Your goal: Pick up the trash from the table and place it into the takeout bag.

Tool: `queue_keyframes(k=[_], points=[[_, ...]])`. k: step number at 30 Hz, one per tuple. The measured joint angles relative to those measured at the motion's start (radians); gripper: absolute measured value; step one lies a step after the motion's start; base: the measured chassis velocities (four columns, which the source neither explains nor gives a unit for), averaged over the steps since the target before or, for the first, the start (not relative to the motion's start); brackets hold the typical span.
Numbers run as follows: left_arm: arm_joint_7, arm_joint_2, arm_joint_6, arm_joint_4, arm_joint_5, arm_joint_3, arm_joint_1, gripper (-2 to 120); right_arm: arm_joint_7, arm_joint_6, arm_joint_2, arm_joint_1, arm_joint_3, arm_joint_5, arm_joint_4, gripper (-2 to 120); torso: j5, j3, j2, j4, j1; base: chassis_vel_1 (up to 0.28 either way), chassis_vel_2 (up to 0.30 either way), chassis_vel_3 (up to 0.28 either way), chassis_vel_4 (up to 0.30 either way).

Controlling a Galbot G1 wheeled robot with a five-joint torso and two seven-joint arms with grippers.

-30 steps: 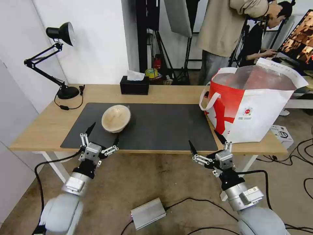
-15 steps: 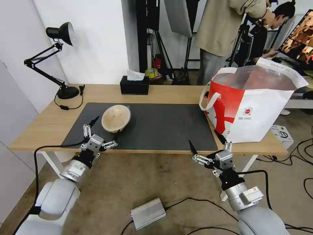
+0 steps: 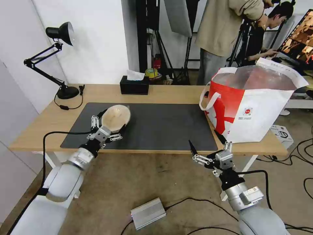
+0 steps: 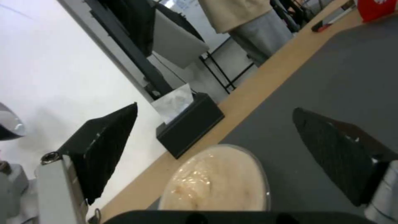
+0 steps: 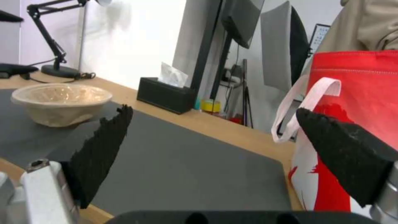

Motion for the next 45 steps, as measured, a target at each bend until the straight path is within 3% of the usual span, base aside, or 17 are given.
queue_keyframes(k=[11,20,45], points=[[0.038,0.019,0.042,0.031,0.092,0.048,-0.055,100,0.0,0.0,0.0,0.0,0.0,0.0,0.0,100,0.0,0.0,0.0,0.0001,0.0,0.0,0.0,0.0,0.0],[0.138,0.073,0.103,0.057,0.144,0.078,-0.119,100,0.0,0.0,0.0,0.0,0.0,0.0,0.0,100,0.0,0.0,0.0,0.0,0.0,0.0,0.0,0.0,0.0],[0.241,0.065,0.139,0.178,0.203,0.085,-0.228,100,0.0,0.0,0.0,0.0,0.0,0.0,0.0,100,0.0,0.0,0.0,0.0,0.0,0.0,0.0,0.0,0.0]])
